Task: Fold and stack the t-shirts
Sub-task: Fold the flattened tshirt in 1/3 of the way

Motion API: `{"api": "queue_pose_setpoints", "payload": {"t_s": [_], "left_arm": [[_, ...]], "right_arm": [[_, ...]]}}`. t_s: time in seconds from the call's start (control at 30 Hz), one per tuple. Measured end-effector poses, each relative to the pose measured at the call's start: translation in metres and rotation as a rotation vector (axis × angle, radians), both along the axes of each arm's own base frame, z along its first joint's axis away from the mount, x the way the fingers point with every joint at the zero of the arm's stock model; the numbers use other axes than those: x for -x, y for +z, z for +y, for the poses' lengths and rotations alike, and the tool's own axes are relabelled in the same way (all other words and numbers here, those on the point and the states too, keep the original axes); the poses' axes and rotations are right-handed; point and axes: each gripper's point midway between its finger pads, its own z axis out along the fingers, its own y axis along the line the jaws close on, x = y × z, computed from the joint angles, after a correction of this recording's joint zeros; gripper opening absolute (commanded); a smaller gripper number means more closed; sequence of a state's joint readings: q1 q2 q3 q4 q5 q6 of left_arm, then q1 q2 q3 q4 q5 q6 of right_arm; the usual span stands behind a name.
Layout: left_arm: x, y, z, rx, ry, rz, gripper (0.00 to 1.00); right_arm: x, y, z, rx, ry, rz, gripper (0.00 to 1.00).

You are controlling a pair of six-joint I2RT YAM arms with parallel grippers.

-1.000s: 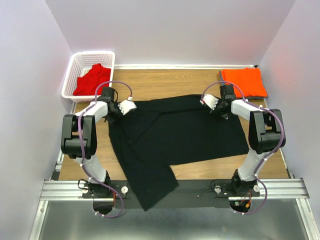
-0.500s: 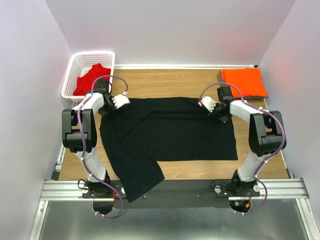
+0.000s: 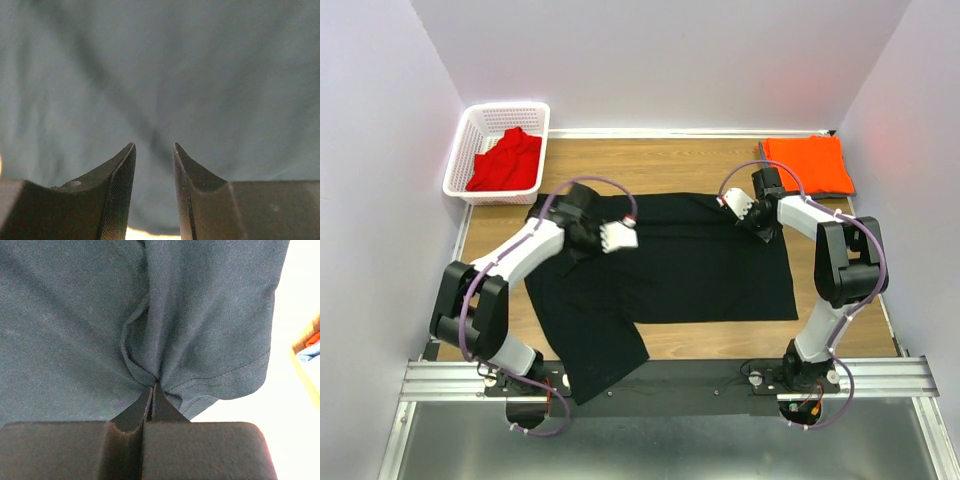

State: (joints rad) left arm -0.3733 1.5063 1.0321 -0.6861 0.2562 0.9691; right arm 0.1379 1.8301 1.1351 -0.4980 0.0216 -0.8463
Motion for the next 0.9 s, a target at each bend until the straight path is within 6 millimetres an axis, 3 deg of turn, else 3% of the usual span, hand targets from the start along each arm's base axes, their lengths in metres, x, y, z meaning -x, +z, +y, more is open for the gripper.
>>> {"api": "queue_pose_setpoints", "payload": {"t_s": [0.13,0.23,0.4,0.47,0.6,0.9], "left_arm": [[0.036,-0.006,-0.062,0.045,-0.138,0.033,0.44],[0.05,-0.007,-0.106,0.09,-0.218,0.021,0.44],[0.09,-0.038,-0.161,0.074,-0.374,0.07,0.43],[0.111,-0.054,-0.17,0.047,-0.435,0.1,0.42],[0.139,-0.057,-0.187,0.039,-0.546,0.07,0.41],[0.204,-0.057,-0.182,0.016,-0.731,0.101,0.4]], "right_arm": [[0.0,0.0,0.0,0.001,-0.01,-0.005,0.01],[-0.001,0.0,0.0,-0.001,-0.029,-0.005,0.01],[-0.001,0.001,0.0,-0.001,-0.054,0.003,0.01],[-0.001,0.001,-0.001,-0.002,-0.059,0.003,0.0],[0.001,0.0,-0.002,0.003,-0.062,0.003,0.0],[0.035,0.001,-0.007,0.014,-0.063,0.057,0.01]]}}
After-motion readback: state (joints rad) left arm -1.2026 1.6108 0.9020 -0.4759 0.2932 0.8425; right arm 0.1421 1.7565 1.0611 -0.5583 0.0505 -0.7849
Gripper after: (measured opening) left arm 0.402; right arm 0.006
